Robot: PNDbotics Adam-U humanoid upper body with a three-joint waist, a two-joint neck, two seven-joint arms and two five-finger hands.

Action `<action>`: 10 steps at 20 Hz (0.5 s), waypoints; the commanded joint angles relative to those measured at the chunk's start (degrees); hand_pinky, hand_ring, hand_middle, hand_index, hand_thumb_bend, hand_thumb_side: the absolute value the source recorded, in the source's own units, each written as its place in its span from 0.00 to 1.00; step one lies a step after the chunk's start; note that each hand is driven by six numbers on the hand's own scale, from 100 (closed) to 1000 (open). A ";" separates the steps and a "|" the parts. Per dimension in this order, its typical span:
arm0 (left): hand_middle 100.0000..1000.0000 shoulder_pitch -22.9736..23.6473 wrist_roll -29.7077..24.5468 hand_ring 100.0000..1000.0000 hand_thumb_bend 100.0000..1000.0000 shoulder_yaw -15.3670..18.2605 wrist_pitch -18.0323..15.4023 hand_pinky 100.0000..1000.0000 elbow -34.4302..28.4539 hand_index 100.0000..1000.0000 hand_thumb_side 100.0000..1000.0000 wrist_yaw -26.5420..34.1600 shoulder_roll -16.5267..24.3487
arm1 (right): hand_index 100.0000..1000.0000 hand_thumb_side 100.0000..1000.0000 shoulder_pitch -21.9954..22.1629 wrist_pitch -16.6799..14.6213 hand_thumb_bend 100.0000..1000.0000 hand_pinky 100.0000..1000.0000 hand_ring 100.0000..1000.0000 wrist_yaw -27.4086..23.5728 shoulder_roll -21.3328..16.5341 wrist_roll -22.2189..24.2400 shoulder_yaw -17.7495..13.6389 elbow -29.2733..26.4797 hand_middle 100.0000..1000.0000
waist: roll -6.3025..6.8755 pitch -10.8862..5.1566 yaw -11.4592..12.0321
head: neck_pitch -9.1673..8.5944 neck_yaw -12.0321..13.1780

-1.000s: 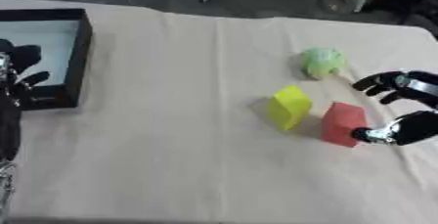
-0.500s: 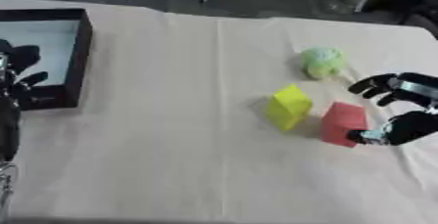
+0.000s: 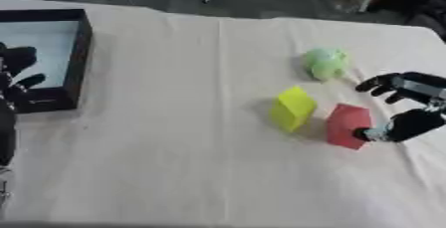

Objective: Pick up the objects with one hand, pass them to the other hand, and then place them into the box on the other side of the table.

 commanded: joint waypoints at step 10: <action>0.70 -1.16 -0.29 0.85 0.00 -0.02 0.00 0.78 -0.90 0.67 0.79 0.35 0.58 | 0.88 0.21 -2.63 -1.47 0.45 0.86 0.92 1.63 -0.41 3.02 1.72 5.14 0.89 | -0.20 -0.70 0.47 | -0.96 -0.54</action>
